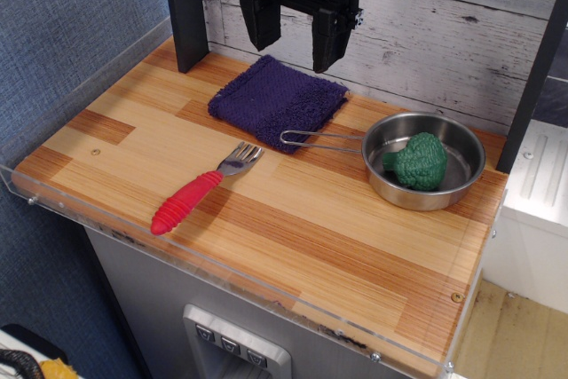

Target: Put the red fork on the purple rag.

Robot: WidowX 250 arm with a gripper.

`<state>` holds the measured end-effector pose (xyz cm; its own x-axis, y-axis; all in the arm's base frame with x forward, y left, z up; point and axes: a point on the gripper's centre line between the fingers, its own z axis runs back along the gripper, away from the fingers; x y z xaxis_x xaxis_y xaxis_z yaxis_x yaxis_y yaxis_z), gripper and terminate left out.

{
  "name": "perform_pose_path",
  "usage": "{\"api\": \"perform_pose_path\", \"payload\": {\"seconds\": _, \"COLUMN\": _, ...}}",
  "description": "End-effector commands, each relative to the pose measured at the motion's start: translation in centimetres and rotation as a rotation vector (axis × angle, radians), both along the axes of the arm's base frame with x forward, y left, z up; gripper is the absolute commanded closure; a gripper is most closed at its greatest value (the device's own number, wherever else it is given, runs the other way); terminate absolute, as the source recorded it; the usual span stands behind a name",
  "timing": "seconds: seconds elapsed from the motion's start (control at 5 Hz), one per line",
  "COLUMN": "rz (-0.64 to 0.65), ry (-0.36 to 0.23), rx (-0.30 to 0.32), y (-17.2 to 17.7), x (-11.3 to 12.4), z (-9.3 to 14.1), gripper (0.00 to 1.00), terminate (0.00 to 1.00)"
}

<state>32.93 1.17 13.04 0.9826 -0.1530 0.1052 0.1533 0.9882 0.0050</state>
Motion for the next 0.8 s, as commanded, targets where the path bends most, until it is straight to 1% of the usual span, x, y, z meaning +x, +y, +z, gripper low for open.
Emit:
{"api": "perform_pose_path", "payload": {"seconds": 0.0, "rz": 0.0, "ry": 0.0, "rx": 0.0, "y": 0.0, "x": 0.0, "z": 0.0, "gripper": 0.0, "terminate": 0.0}}
{"api": "perform_pose_path", "payload": {"seconds": 0.2, "rz": 0.012, "ry": 0.04, "rx": -0.001, "y": -0.1, "x": -2.1, "z": -1.2, "gripper": 0.0, "terminate": 0.0}}
{"api": "perform_pose_path", "payload": {"seconds": 0.4, "rz": 0.031, "ry": 0.036, "rx": -0.026, "y": 1.0, "x": -4.8, "z": -2.8, "gripper": 0.0, "terminate": 0.0}}
{"api": "perform_pose_path", "payload": {"seconds": 0.6, "rz": 0.054, "ry": 0.057, "rx": 0.03, "y": 2.6, "x": -7.1, "z": -3.7, "gripper": 0.0, "terminate": 0.0}}
